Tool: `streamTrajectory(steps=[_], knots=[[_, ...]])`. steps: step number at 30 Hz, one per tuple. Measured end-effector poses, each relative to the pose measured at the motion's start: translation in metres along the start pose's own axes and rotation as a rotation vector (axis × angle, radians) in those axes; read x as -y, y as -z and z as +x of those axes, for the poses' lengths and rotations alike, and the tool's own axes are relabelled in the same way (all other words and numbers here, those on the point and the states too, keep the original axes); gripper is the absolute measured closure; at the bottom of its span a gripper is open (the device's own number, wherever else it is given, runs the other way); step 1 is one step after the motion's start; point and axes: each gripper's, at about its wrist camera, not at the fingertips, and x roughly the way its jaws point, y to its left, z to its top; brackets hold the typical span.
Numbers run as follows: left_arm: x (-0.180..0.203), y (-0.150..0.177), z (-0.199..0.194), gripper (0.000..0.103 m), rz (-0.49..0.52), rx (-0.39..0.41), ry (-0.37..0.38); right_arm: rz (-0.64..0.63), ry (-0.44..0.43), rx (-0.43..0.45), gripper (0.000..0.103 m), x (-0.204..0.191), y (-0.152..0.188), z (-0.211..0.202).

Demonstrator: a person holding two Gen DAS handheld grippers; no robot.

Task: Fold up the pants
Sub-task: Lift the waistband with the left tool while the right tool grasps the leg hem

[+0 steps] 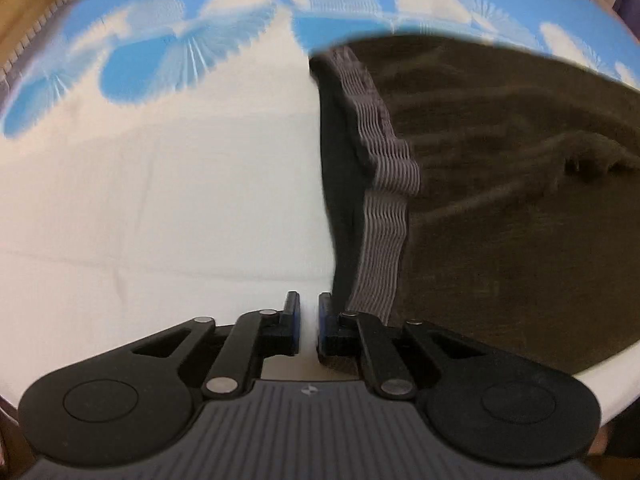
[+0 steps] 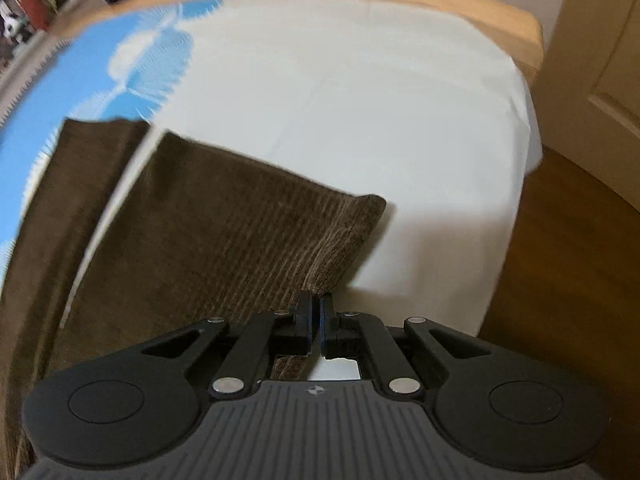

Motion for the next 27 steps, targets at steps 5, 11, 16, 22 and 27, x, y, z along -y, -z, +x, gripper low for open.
streamTrajectory(steps=[5, 11, 16, 22, 27], knots=[[0.019, -0.004, -0.016, 0.086, 0.031, 0.075, 0.189, -0.076, 0.028, 0.19, 0.092, -0.011, -0.001, -0.034], [0.068, 0.02, 0.024, 0.077, 0.275, -0.11, 0.079, -0.222, -0.206, 0.193, 0.071, -0.043, 0.012, -0.052], [0.074, 0.012, 0.01, 0.077, 0.231, -0.054, 0.117, -0.355, -0.318, 0.289, 0.071, -0.071, 0.022, -0.081], [0.087, 0.022, 0.032, 0.076, 0.328, -0.155, 0.059, -0.508, -0.378, 0.364, 0.071, -0.095, 0.042, -0.11], [0.08, 0.01, 0.004, 0.075, 0.233, -0.041, 0.129, -0.541, -0.392, 0.423, 0.071, -0.108, 0.055, -0.127]])
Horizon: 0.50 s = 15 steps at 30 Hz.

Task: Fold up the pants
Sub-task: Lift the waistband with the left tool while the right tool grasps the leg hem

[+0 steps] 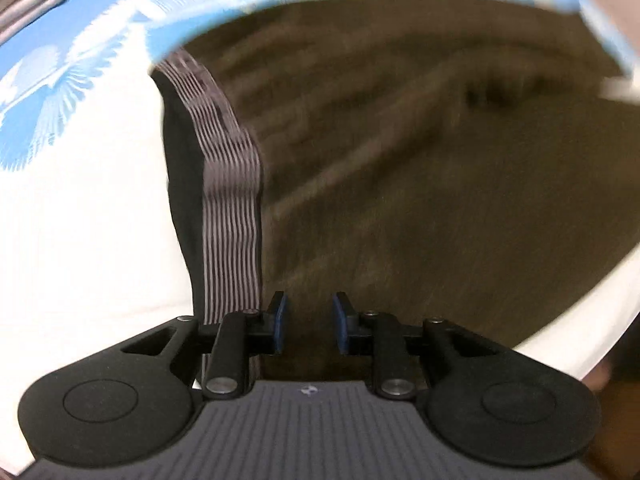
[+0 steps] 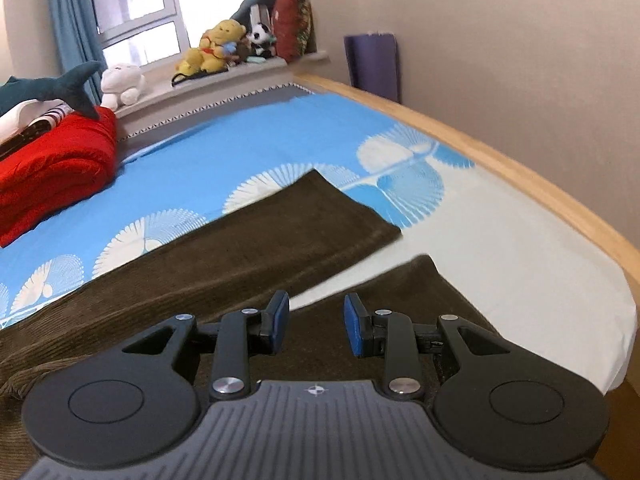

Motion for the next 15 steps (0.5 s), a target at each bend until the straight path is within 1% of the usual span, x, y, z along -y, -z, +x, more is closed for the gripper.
streamTrajectory(steps=[1, 3, 7, 9, 12, 15], knots=[[-0.003, -0.002, -0.007, 0.074, -0.027, 0.033, 0.004, 0.004, -0.006, 0.009, 0.071, -0.002, -0.001, -0.003], [-0.006, -0.004, -0.014, 0.074, -0.067, 0.071, -0.016, 0.014, -0.027, 0.015, 0.071, -0.006, -0.002, -0.009], [-0.008, -0.011, -0.016, 0.072, -0.097, 0.1, -0.063, 0.009, -0.028, 0.023, 0.071, -0.018, -0.003, -0.011], [-0.014, -0.017, -0.018, 0.072, -0.118, 0.127, -0.072, -0.005, -0.036, 0.024, 0.071, -0.024, -0.003, -0.009], [-0.022, -0.026, -0.025, 0.072, -0.166, 0.18, -0.053, -0.034, -0.055, 0.039, 0.071, -0.036, -0.003, -0.008], [-0.026, -0.033, -0.036, 0.072, -0.212, 0.235, -0.03, -0.078, -0.055, 0.063, 0.071, -0.048, -0.002, -0.009]])
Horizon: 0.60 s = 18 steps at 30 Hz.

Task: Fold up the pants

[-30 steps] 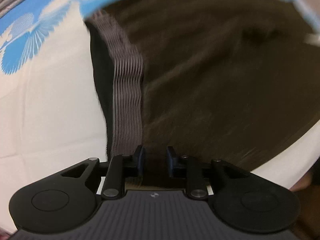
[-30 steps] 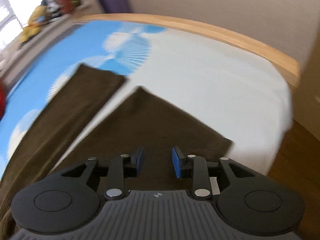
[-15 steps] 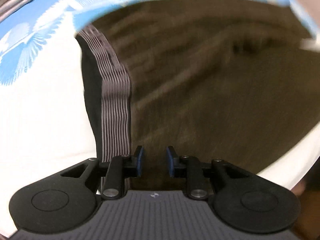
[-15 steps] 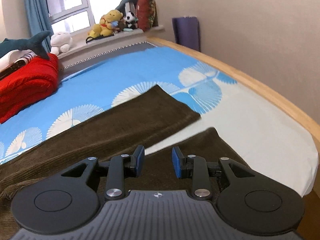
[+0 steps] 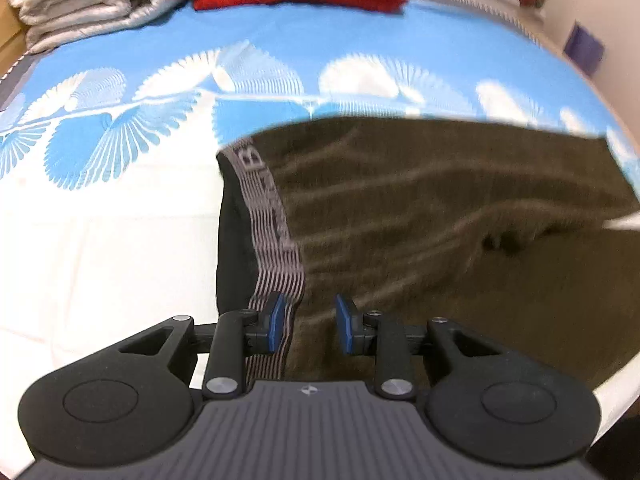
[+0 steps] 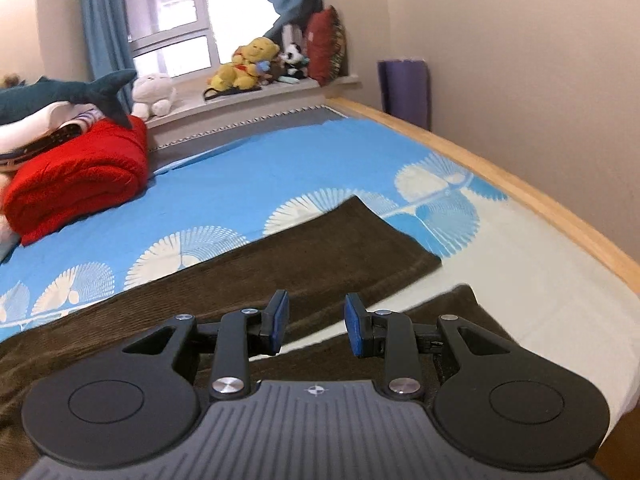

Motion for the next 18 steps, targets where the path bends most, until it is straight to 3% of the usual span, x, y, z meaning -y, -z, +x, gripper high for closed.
streamTrajectory(steps=[9, 13, 18], knots=[[0.004, -0.022, -0.022, 0.07, -0.073, 0.179, 0.032, 0.036, -0.032, 0.04, 0.071, -0.022, -0.013, 0.006], [0.012, -0.029, -0.02, 0.068, -0.055, 0.198, 0.001, 0.067, -0.081, 0.042, 0.071, -0.03, -0.02, 0.011], [0.021, -0.037, -0.015, 0.068, -0.053, 0.202, -0.017, -0.02, -0.087, 0.031, 0.071, -0.056, -0.024, 0.02]])
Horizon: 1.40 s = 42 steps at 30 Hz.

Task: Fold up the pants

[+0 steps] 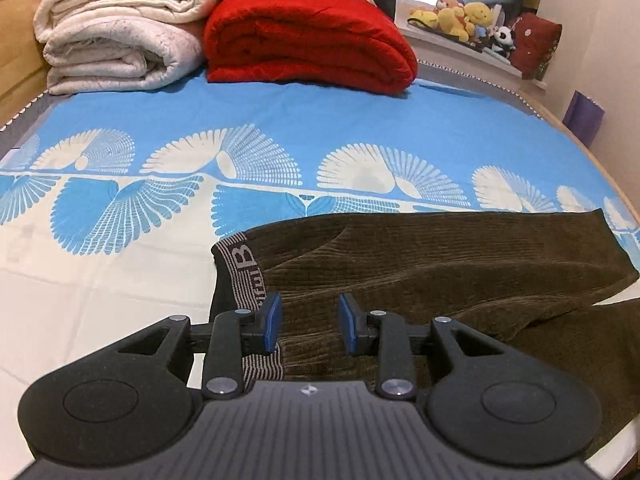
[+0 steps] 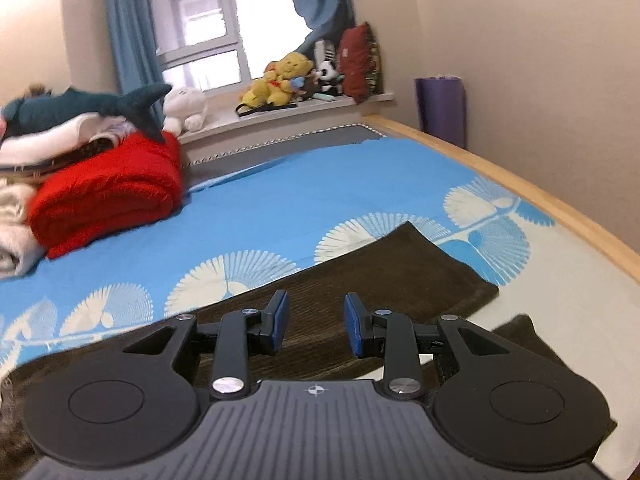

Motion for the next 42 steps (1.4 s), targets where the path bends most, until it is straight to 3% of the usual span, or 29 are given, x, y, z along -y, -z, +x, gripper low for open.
streamTrajectory(steps=[12, 14, 16, 18, 20, 27, 32, 35, 36, 37, 42], knots=[[0.012, -0.015, 0.024, 0.07, -0.042, -0.039, -0.039, -0.155, -0.069, -0.031, 0.072, -0.058, -0.008, 0.027], [0.013, -0.016, 0.027, 0.076, -0.042, -0.054, -0.039, -0.149, -0.083, -0.038, 0.074, -0.063, -0.01, 0.03], [0.012, -0.018, 0.029, 0.103, -0.048, -0.066, -0.036, -0.141, -0.091, -0.043, 0.087, -0.068, -0.012, 0.033], [0.006, -0.022, 0.029, 0.103, -0.096, -0.081, -0.018, -0.127, -0.107, -0.045, 0.101, -0.072, -0.013, 0.035], [-0.003, -0.03, 0.033, 0.103, -0.133, -0.107, 0.026, -0.118, -0.121, -0.045, 0.103, -0.075, -0.014, 0.035], [-0.03, -0.076, 0.082, 0.102, -0.115, -0.072, 0.041, -0.173, -0.176, -0.046, 0.103, -0.093, -0.014, 0.038], [-0.04, -0.069, 0.136, 0.097, -0.097, -0.083, 0.003, -0.185, -0.162, -0.073, 0.102, -0.094, -0.014, 0.048], [-0.039, -0.067, 0.157, 0.072, -0.049, -0.087, -0.012, -0.198, -0.154, -0.074, 0.102, -0.091, -0.014, 0.052], [-0.04, -0.068, 0.163, 0.059, -0.042, -0.068, -0.014, -0.205, -0.149, -0.074, 0.102, -0.09, -0.014, 0.053], [-0.04, -0.068, 0.167, 0.053, -0.044, -0.06, -0.015, -0.209, -0.142, -0.076, 0.102, -0.088, -0.014, 0.055], [-0.042, -0.07, 0.198, 0.048, -0.057, -0.087, 0.011, -0.194, -0.122, -0.102, 0.102, -0.077, -0.013, 0.065]])
